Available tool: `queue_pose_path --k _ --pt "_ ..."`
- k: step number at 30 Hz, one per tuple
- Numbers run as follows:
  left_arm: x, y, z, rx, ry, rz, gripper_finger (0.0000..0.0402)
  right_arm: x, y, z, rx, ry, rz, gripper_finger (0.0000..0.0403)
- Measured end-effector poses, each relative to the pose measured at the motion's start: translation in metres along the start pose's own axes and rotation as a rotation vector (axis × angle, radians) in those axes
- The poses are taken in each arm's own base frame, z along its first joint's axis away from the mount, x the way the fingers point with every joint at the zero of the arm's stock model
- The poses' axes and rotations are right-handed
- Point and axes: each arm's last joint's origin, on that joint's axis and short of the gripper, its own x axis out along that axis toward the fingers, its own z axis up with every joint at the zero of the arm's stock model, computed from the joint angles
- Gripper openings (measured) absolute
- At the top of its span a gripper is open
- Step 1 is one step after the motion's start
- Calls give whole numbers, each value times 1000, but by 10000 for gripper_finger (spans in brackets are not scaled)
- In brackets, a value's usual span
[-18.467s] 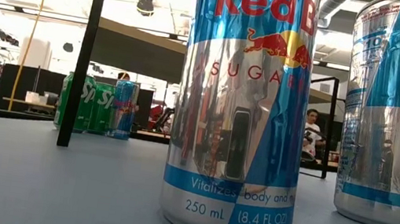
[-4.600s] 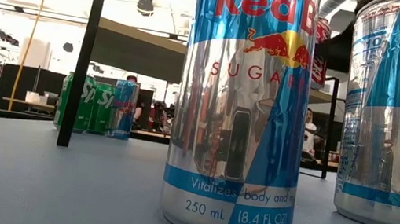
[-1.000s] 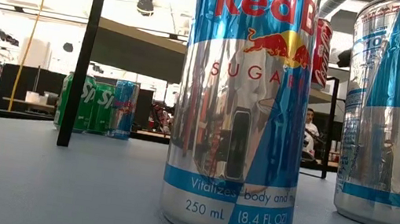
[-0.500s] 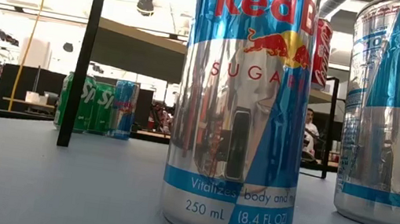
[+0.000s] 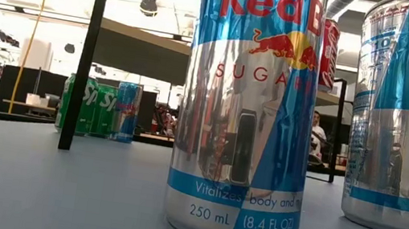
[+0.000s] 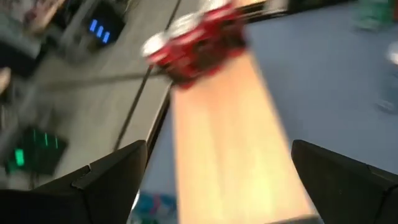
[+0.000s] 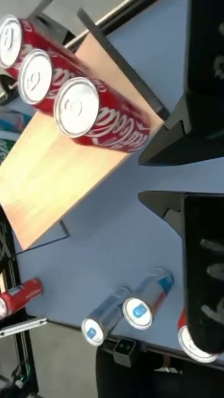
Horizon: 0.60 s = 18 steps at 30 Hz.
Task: Place canned beverage on shelf
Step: Put the top blue soda can on the shelf
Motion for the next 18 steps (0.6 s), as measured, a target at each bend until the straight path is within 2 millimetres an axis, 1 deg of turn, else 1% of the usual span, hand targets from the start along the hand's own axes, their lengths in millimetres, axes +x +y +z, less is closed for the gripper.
queue_pose_path --k 3,5,10,13,18 --pt "11 38 0 -136 52 50 386 6 5 3 -23 7 15 58" --pt "21 56 -2 -176 80 108 386 13 9 5 -38 31 9 58" --pt "51 98 -11 -100 205 207 386 32 16 8 -61 93 -13 58" --pt "72 119 -18 -73 280 179 386 41 20 9 -104 124 -21 58" --pt "104 152 -32 -37 327 39 386 50 23 10 -128 153 -28 58"
